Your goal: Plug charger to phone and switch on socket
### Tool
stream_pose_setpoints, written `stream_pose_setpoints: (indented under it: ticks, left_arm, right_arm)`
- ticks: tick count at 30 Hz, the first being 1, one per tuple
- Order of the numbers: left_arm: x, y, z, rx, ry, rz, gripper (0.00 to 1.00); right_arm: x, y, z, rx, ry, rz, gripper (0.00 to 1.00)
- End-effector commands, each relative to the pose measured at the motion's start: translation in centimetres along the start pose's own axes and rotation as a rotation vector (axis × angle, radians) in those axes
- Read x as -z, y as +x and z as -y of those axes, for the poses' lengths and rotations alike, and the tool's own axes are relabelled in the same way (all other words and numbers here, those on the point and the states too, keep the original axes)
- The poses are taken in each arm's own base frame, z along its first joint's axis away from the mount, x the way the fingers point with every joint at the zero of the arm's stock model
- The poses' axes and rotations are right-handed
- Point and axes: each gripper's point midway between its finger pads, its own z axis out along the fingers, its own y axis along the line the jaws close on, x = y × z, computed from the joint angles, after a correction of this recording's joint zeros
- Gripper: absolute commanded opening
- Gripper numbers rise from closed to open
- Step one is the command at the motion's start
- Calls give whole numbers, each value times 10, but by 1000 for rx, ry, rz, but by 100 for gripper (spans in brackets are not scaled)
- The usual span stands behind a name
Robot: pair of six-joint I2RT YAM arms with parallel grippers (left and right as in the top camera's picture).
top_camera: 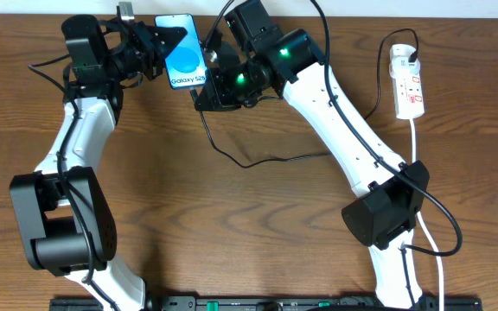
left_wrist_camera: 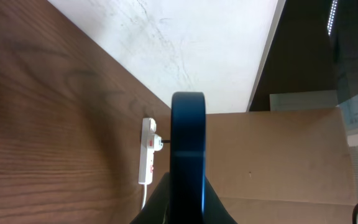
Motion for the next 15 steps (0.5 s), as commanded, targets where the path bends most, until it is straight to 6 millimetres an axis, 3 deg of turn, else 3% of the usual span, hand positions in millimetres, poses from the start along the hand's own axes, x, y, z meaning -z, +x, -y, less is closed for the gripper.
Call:
stream_pose_setpoints:
  ticks: [1, 15]
  left_arm:
    - [1, 3, 11, -31, 27, -25, 7]
    - [1, 5, 12, -57, 31, -35, 7]
  right_arm:
    - [7, -5, -2, -13, -10, 21, 1]
    - [9, -18, -5, -25, -25, 69, 1]
